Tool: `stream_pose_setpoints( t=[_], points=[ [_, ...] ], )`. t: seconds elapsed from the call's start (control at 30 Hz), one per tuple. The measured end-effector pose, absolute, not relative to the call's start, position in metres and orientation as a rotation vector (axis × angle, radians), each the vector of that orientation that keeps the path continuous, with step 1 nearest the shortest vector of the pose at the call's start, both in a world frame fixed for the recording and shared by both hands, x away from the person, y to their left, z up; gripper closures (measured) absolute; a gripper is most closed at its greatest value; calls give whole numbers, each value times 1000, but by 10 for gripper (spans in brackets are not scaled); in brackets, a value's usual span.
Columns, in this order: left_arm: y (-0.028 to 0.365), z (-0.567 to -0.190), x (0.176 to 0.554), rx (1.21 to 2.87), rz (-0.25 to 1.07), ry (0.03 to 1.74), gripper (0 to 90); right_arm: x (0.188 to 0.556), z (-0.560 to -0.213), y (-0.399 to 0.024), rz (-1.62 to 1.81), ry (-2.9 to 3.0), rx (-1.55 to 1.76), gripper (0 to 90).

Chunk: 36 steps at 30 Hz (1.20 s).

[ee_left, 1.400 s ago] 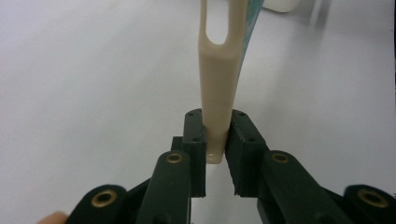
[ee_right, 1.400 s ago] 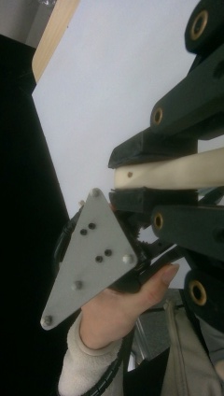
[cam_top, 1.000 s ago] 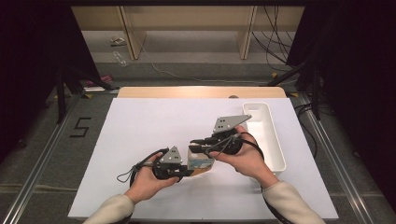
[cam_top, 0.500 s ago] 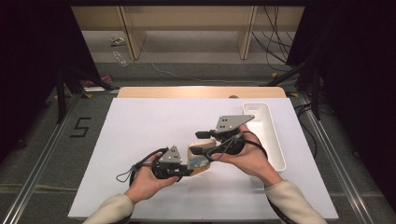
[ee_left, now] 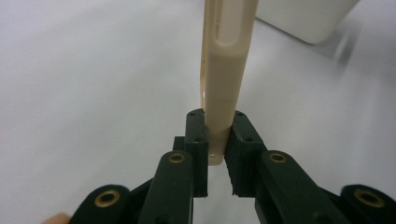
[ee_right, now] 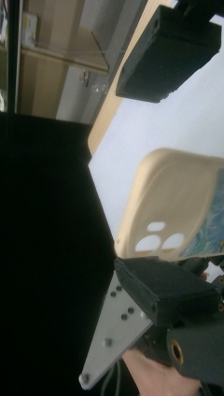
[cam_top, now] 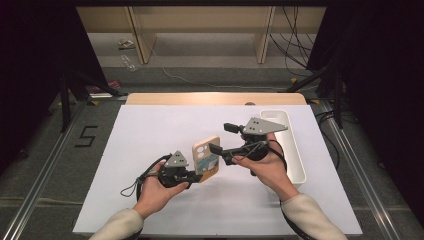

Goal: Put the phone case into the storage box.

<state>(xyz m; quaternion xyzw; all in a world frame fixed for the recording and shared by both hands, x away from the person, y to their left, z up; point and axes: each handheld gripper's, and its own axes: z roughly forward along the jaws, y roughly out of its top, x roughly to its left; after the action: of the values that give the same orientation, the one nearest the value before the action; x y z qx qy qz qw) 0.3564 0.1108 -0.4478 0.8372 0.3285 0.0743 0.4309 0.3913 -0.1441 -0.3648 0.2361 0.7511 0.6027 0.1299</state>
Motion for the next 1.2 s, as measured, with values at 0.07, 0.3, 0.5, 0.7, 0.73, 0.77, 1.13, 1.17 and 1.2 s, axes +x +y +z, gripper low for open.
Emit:
stream_pose_setpoints(
  t=[0.07, 0.3, 0.5, 0.7, 0.73, 0.77, 1.13, 1.17, 1.2],
  points=[
    [112, -447, 357, 2074, 198, 847, 798, 392, -367, -145, 1760, 2162, 714, 149],
    [114, -443, 356, 2029, 212, 921, 798, 391, -373, -145, 1743, 2129, 746, 97],
    [113, -442, 355, 2012, 191, 966, 798, 390, -377, -141, 1740, 2109, 760, 50],
    [112, -441, 354, 2009, 179, 988, 798, 387, -380, -135, 1723, 2118, 759, 34],
    [111, -441, 354, 2009, 177, 992, 798, 387, -381, -134, 1724, 2118, 757, 34],
    [111, -441, 354, 2009, 176, 995, 798, 387, -381, -134, 1720, 2120, 755, 33],
    [106, -441, 353, 2014, 178, 1013, 798, 383, -384, -124, 1713, 2108, 759, 28],
    [105, -441, 353, 2012, 176, 1014, 798, 383, -384, -123, 1712, 2109, 761, 28],
    [104, -441, 353, 2013, 175, 1014, 798, 383, -385, -122, 1713, 2107, 763, 28]
  ],
)
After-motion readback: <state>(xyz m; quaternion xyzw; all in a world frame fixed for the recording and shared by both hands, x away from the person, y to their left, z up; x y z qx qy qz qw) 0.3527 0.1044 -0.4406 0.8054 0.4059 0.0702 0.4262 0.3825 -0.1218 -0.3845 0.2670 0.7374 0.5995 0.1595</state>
